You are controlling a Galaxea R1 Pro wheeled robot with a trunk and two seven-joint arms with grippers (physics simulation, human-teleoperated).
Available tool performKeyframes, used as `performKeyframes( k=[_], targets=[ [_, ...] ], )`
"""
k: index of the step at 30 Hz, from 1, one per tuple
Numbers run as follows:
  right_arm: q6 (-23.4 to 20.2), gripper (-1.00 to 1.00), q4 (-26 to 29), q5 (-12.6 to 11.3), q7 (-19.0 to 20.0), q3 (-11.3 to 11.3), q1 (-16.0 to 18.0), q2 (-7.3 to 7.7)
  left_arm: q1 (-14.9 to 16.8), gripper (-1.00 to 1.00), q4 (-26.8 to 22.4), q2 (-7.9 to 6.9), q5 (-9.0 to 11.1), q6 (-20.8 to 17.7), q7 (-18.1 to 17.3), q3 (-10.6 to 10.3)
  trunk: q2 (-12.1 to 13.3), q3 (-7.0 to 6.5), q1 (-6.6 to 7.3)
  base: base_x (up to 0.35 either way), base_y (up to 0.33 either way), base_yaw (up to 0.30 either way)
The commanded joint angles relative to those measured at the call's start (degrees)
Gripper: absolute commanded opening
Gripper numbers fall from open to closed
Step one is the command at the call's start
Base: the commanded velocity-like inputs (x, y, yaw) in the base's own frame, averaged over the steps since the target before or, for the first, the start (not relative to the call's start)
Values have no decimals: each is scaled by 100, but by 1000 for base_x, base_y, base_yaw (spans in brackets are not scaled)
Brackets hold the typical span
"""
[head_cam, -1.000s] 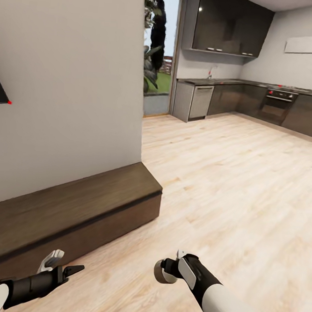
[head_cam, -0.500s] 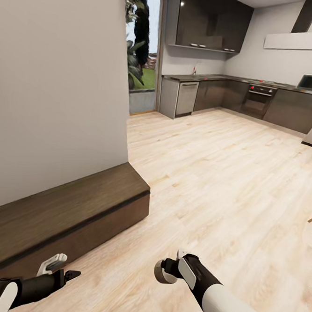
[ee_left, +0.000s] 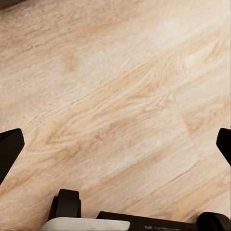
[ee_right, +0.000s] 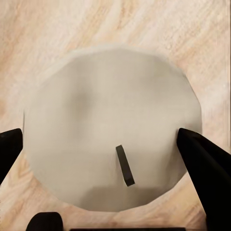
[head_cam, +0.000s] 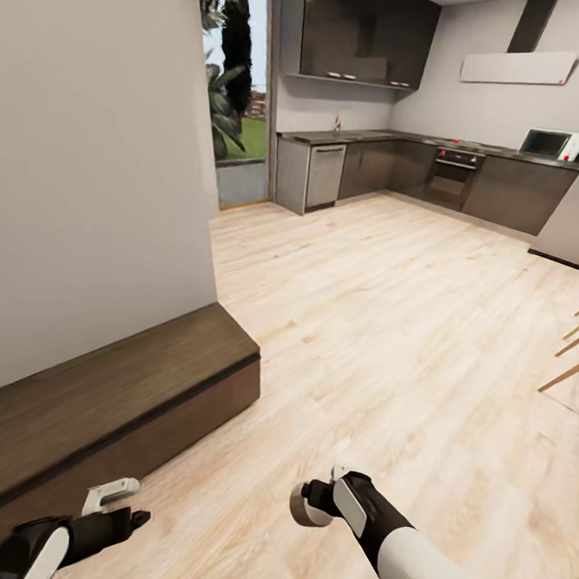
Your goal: Place each of the two pumpkins and all three candles from the living room inside a cabinet in the living room (use any cabinet), then make sure every cabinet is closed, and position the cauldron so it is next to a table in the living room.
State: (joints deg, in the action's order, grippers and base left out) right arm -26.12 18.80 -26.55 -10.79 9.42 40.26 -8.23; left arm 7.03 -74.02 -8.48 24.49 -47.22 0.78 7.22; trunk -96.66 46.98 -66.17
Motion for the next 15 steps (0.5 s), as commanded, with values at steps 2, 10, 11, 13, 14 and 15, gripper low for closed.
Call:
performKeyframes(
  k=[2, 10, 11, 13, 14, 15],
  targets=[
    [26, -100, 1, -14, -1, -113, -6, 26, 0, 100, 189, 8, -7, 232, 248, -234, 82, -20, 45, 0, 0, -161],
    [340, -100, 7, -8, 9, -277, -761, 359, 0, 100, 1152, 92, -173, 1033, 955, -773, 402, -98, 220, 0, 0, -159],
    [496, -100, 8, -8, 12, -279, -842, 393, 0, 100, 1237, 95, -269, 1133, 972, -827, 443, -108, 242, 0, 0, -159],
    [770, -100, -14, -14, 14, -281, -984, 431, 0, 100, 1518, 131, -548, 1376, 993, -895, 523, -128, 286, 0, 0, -159],
    [799, -100, -18, -14, 15, -282, -1005, 434, 0, 100, 1594, 146, -603, 1416, 995, -903, 563, -137, 308, 0, 0, -159],
    [845, -100, -24, -15, 12, -282, -1054, 438, 0, 100, 1753, 177, -719, 1498, 997, -914, 603, -147, 330, 0, 0, -159]
  ],
)
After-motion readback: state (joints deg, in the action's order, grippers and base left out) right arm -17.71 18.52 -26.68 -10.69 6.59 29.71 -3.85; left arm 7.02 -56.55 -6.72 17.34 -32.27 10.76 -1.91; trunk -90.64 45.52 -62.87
